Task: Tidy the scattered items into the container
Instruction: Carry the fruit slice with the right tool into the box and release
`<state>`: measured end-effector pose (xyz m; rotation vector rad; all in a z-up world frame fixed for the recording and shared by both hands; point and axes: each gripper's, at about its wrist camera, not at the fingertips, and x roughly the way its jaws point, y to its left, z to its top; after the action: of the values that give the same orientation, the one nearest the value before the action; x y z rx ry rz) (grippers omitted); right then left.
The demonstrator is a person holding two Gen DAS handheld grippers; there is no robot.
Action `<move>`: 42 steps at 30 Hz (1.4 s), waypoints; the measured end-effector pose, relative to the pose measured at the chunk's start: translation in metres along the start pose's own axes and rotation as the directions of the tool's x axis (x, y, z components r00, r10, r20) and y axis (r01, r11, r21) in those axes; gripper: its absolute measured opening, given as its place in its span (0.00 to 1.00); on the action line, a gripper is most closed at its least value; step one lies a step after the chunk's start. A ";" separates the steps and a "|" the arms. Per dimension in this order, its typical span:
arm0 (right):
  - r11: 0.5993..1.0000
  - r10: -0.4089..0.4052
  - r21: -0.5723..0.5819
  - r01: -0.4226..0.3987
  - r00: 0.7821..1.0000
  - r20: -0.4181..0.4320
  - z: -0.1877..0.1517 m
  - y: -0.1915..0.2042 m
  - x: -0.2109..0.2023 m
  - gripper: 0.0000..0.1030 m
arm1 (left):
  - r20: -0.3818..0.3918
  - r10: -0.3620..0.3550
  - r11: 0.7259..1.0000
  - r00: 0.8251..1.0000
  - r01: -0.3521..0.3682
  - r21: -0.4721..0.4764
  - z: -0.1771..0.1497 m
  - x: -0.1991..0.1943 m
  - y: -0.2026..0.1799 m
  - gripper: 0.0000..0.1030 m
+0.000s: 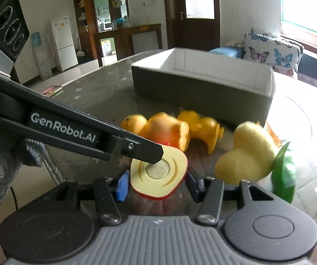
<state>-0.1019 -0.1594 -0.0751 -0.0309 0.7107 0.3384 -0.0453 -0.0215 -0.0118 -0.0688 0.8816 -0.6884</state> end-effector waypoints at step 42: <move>0.997 -0.076 -0.008 0.076 0.994 -0.077 0.124 -0.129 0.119 0.52 | -0.056 -0.039 0.989 0.998 0.030 -0.146 0.163 0.149 0.055 0.21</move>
<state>0.1016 -0.2285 -0.0692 -0.0757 0.7834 0.2670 0.1671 -0.1004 -0.0265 -0.1956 0.9882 -0.6601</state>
